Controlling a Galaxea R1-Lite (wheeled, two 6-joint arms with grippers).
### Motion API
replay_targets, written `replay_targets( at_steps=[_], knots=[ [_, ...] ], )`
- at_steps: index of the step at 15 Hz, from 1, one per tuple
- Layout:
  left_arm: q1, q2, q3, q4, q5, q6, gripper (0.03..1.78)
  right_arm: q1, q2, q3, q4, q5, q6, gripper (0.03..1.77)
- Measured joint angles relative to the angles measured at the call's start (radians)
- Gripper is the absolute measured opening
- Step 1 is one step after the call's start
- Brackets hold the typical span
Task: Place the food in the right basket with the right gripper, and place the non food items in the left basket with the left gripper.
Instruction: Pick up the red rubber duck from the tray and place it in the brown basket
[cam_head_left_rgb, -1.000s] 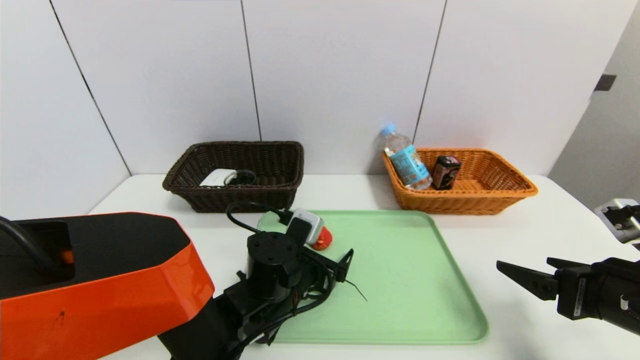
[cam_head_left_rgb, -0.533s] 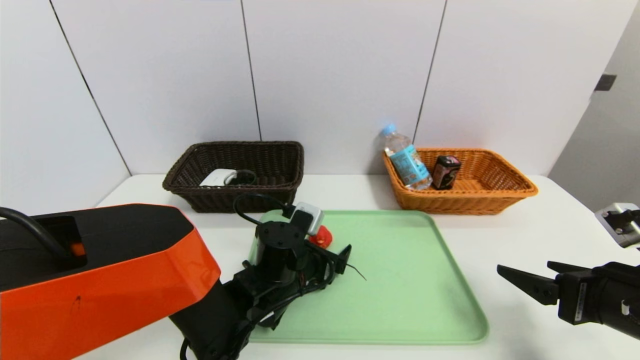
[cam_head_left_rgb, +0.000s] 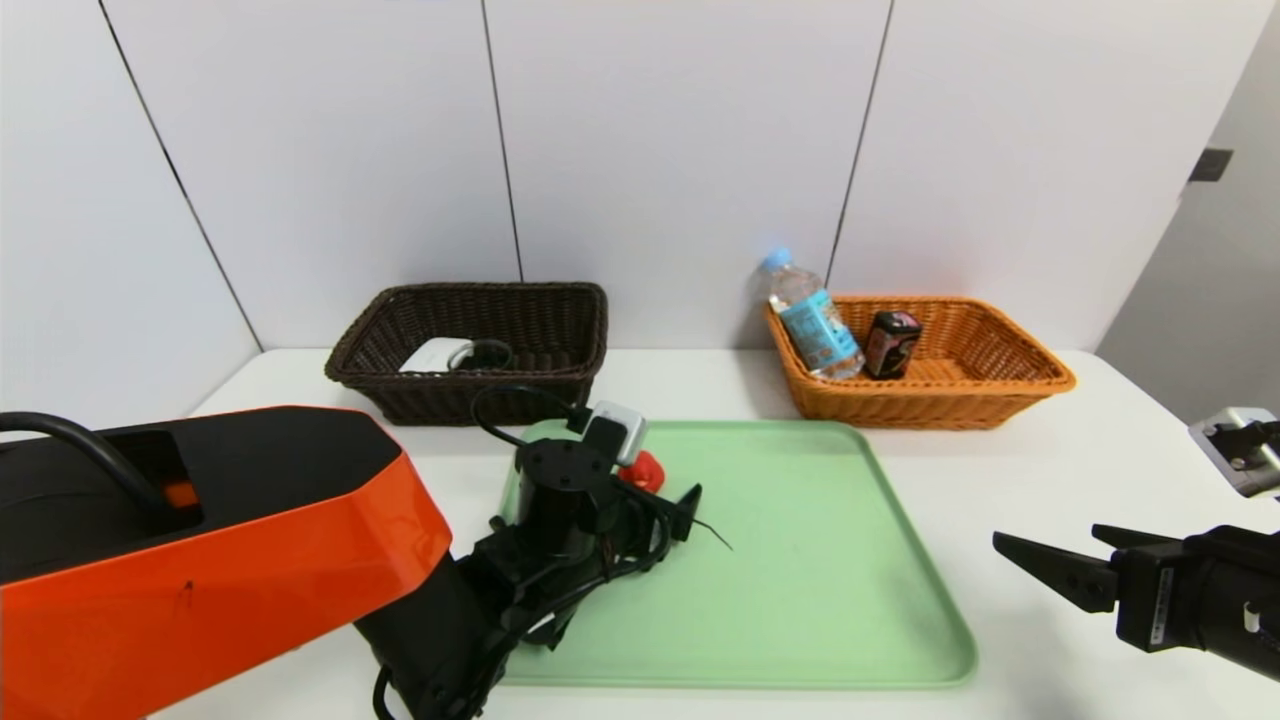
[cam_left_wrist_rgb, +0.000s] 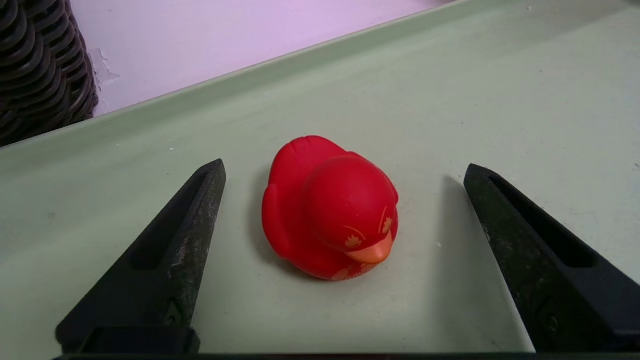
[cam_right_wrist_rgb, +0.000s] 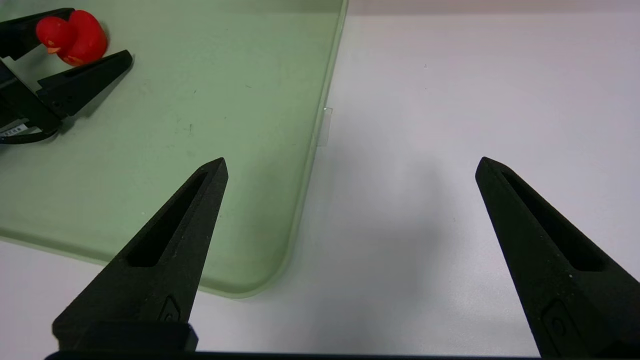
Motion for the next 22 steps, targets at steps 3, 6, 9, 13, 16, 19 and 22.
replay_targets(
  at_steps=[3, 6, 9, 13, 16, 19, 22],
  knots=[
    [0.01, 0.004, 0.0, -0.001, 0.0, 0.0, 1.23, 0.0, 0.001, 0.0, 0.0, 0.005, -0.002, 1.71],
    [0.012, 0.004, 0.004, -0.001, 0.0, 0.0, 0.87, 0.0, 0.004, -0.004, -0.001, 0.007, -0.003, 1.71],
    [0.015, 0.003, 0.006, -0.002, 0.0, -0.002, 0.71, 0.0, 0.004, -0.004, -0.001, 0.015, -0.004, 1.71],
    [0.003, -0.049, -0.014, 0.08, -0.001, -0.005, 0.69, 0.0, 0.004, -0.002, -0.001, 0.015, -0.004, 1.71],
    [-0.005, -0.148, -0.126, 0.26, -0.006, -0.082, 0.68, 0.0, 0.004, -0.008, -0.001, 0.016, -0.002, 1.71],
    [-0.001, -0.271, -0.341, 0.53, -0.05, -0.202, 0.67, 0.0, 0.001, -0.012, -0.001, 0.016, -0.004, 1.71],
    [0.06, -0.379, -0.581, 0.832, -0.071, -0.258, 0.67, 0.0, 0.0, -0.011, 0.0, 0.016, -0.004, 1.71]
  ],
)
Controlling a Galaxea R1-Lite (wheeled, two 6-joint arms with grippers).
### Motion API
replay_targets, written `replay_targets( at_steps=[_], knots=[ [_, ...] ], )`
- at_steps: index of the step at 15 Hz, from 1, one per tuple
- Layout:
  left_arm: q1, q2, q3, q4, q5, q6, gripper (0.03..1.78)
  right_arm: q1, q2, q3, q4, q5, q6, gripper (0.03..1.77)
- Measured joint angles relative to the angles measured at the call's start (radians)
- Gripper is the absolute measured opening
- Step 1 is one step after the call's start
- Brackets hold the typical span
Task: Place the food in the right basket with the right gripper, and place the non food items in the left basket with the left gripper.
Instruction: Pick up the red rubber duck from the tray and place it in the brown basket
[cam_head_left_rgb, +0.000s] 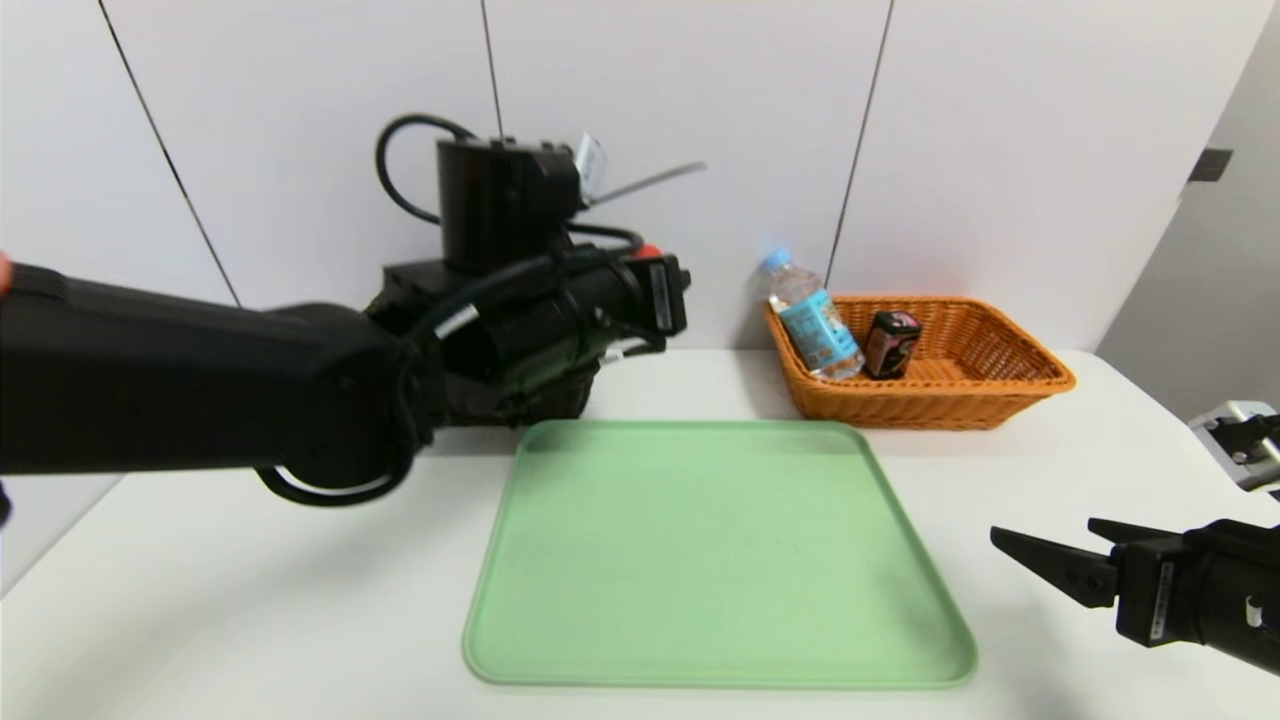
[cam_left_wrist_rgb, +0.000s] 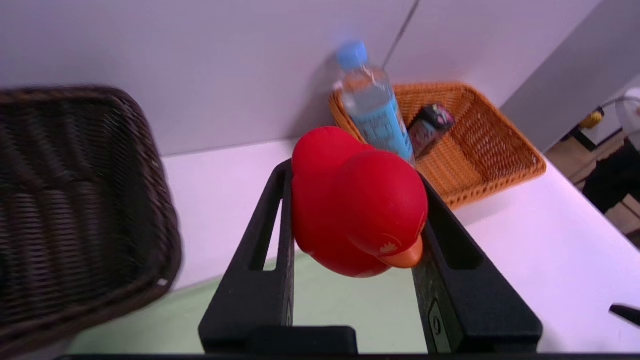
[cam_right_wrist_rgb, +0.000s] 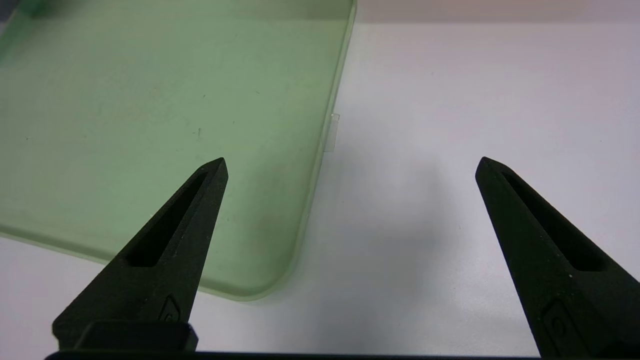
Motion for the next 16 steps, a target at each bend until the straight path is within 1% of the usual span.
replay_targets(
  at_steps=[2, 3, 4, 6, 7, 9, 12, 16],
  knots=[
    [0.087, -0.046, -0.081, 0.145, 0.0, -0.008, 0.67, 0.0, 0.001, 0.001, 0.001, 0.0, 0.0, 1.71],
    [0.134, -0.061, -0.096, 0.182, 0.002, -0.009, 0.67, 0.0, 0.002, -0.001, 0.001, 0.0, 0.0, 1.71],
    [0.188, -0.07, -0.1, 0.194, 0.003, -0.008, 0.67, 0.0, 0.002, -0.001, 0.004, 0.0, 0.002, 1.71],
    [0.286, -0.079, -0.073, 0.203, 0.003, 0.014, 0.66, 0.0, 0.002, -0.002, 0.006, -0.001, 0.004, 1.71],
    [0.332, -0.079, -0.039, 0.203, 0.003, 0.044, 0.66, 0.0, 0.002, -0.002, 0.007, 0.0, 0.004, 1.71],
    [0.396, -0.063, 0.017, 0.197, 0.004, 0.096, 0.66, 0.0, 0.003, -0.002, 0.008, 0.0, 0.004, 1.71],
    [0.456, -0.007, 0.04, 0.191, 0.004, 0.104, 0.65, 0.0, 0.004, 0.0, 0.01, -0.001, 0.004, 1.71],
    [0.506, 0.1, 0.025, 0.103, 0.005, 0.117, 0.65, 0.0, 0.006, 0.0, 0.011, -0.001, 0.003, 1.71]
  ],
)
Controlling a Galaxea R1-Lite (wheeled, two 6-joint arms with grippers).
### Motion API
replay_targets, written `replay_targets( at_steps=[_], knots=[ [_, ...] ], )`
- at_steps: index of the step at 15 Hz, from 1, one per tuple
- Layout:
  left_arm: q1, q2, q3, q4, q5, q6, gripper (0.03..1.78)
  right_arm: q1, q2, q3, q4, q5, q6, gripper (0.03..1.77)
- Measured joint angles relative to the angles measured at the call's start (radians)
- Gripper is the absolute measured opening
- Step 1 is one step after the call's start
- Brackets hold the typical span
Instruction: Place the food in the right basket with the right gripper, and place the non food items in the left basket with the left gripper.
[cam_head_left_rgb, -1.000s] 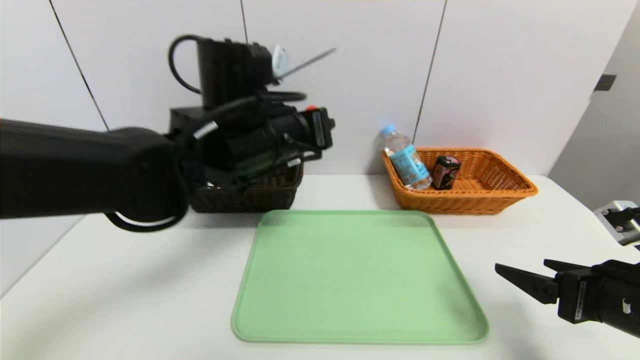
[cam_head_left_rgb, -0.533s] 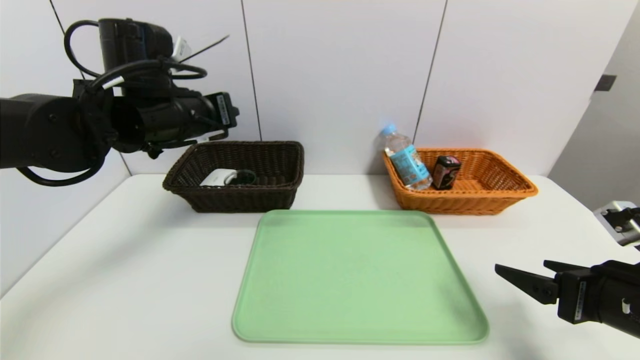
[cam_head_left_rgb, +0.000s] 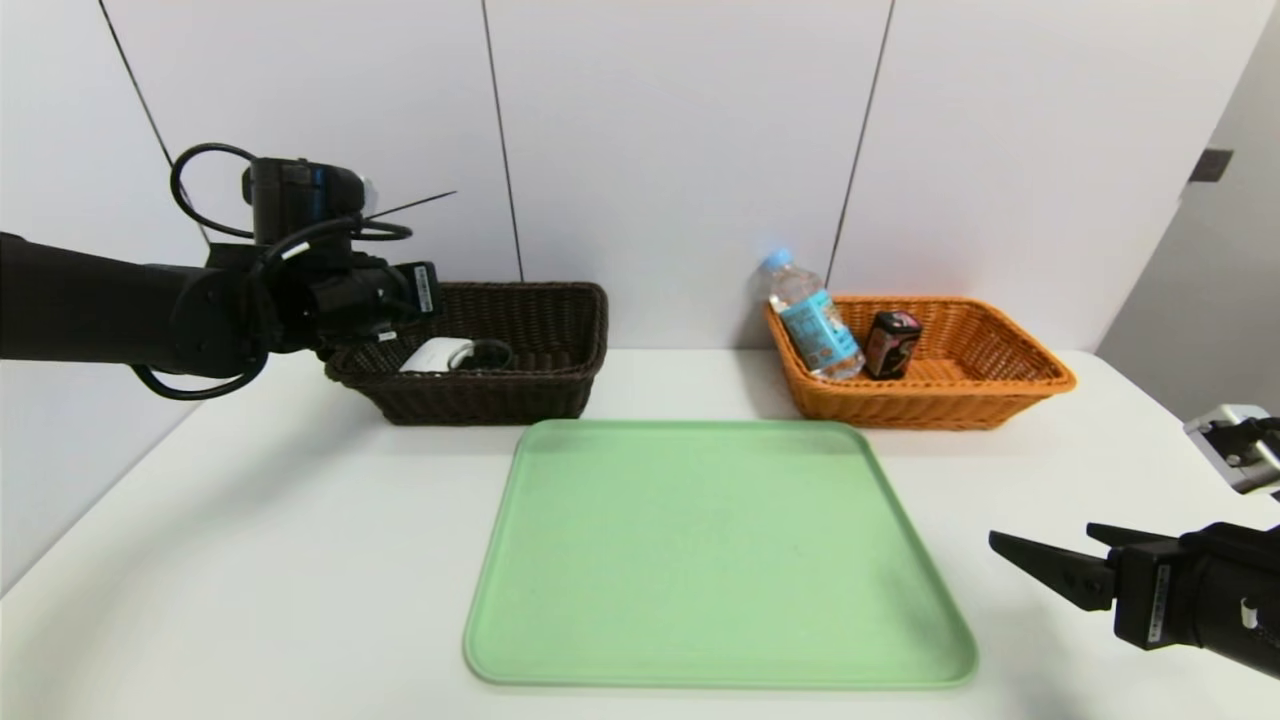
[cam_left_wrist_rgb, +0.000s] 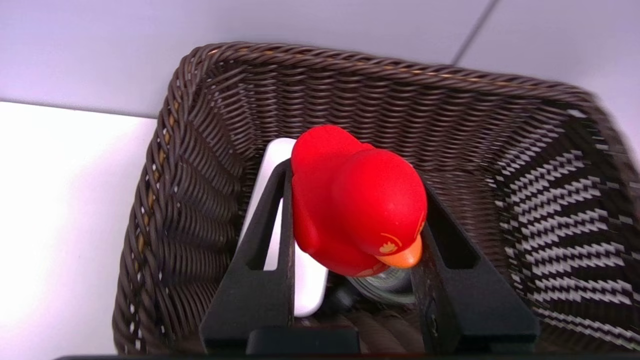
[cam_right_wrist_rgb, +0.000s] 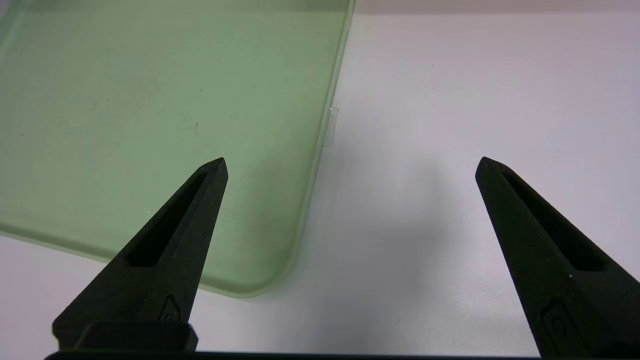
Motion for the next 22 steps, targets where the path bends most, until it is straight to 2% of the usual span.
replay_targets(
  at_steps=[7, 11, 16, 18, 20, 22],
  knots=[
    [0.019, 0.109, -0.04, -0.013, -0.005, 0.003, 0.65, 0.0, 0.007, 0.0, -0.002, 0.0, 0.001, 1.71],
    [0.019, 0.12, -0.063, -0.013, -0.007, 0.001, 1.05, -0.001, 0.013, -0.001, -0.005, 0.0, 0.0, 1.71],
    [0.008, 0.054, -0.133, 0.006, -0.005, 0.004, 1.36, -0.001, 0.015, -0.044, 0.012, -0.008, -0.015, 1.71],
    [-0.012, -0.036, -0.188, 0.095, -0.007, 0.01, 1.44, -0.014, 0.019, -0.145, 0.091, -0.011, -0.046, 1.71],
    [-0.037, -0.147, -0.247, 0.302, -0.007, 0.013, 1.5, -0.027, 0.029, -0.33, 0.248, -0.012, -0.07, 1.71],
    [-0.053, -0.273, -0.269, 0.545, 0.001, 0.003, 1.54, -0.038, 0.051, -0.538, 0.476, -0.015, -0.113, 1.71]
  ],
)
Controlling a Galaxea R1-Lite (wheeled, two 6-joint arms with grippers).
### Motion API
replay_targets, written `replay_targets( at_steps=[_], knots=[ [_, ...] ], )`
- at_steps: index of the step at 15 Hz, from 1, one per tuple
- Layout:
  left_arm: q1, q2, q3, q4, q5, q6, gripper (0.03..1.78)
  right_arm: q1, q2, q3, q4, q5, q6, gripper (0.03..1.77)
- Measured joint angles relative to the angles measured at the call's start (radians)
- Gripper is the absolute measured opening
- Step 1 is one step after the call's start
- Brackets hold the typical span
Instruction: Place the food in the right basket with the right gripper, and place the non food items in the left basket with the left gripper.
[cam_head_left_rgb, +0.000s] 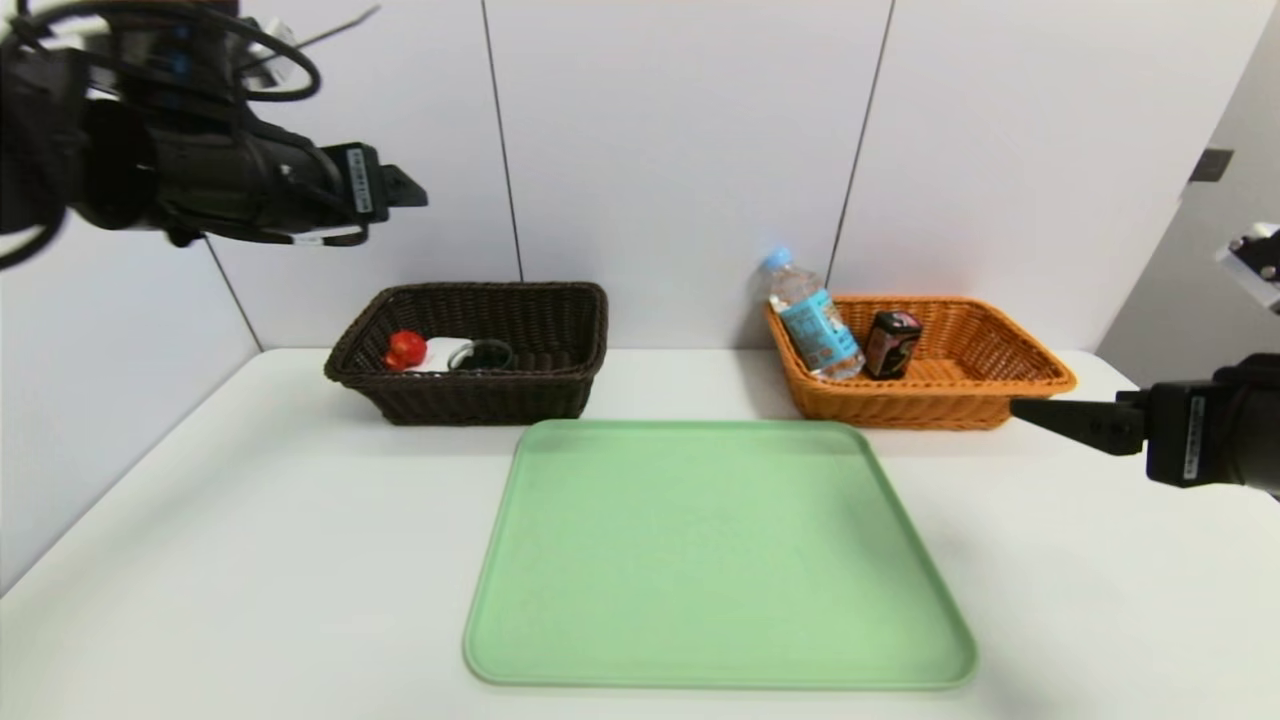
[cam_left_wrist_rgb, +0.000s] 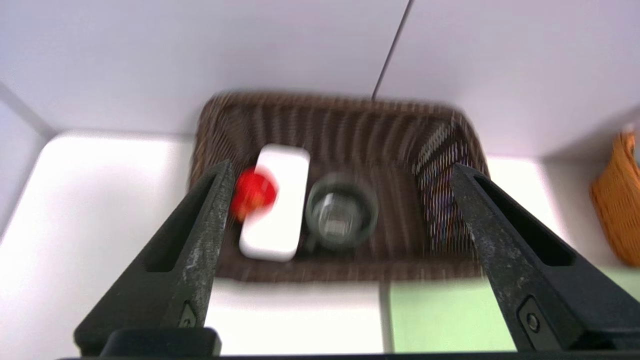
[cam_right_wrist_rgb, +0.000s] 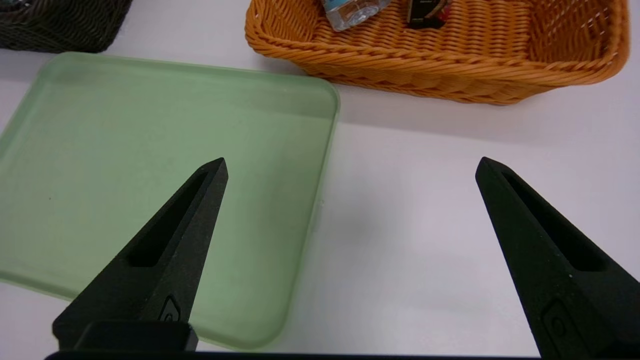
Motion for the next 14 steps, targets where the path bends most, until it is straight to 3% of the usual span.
replay_targets(
  at_steps=[2, 4, 5, 8, 10, 14],
  knots=[
    [-0.006, -0.147, 0.016, 0.181, 0.014, -0.026, 1.58, -0.026, 0.036, -0.183, 0.272, -0.031, -0.079, 1.71],
    [0.024, -0.301, 0.074, 0.261, 0.022, -0.051, 1.61, -0.046, 0.048, -0.26, 0.475, -0.103, -0.134, 1.71],
    [0.053, -0.387, 0.123, 0.276, 0.024, -0.056, 1.62, -0.053, 0.034, -0.269, 0.514, -0.114, -0.135, 1.71],
    [0.136, -0.64, 0.309, 0.294, 0.028, -0.062, 1.65, -0.068, -0.084, -0.213, 0.512, -0.118, -0.129, 1.71],
    [0.193, -0.811, 0.431, 0.329, 0.033, -0.063, 1.66, -0.074, -0.221, -0.097, 0.474, -0.127, -0.115, 1.71],
    [0.256, -1.136, 0.632, 0.409, 0.037, -0.053, 1.67, -0.083, -0.557, 0.174, 0.328, -0.219, -0.11, 1.71]
  ],
)
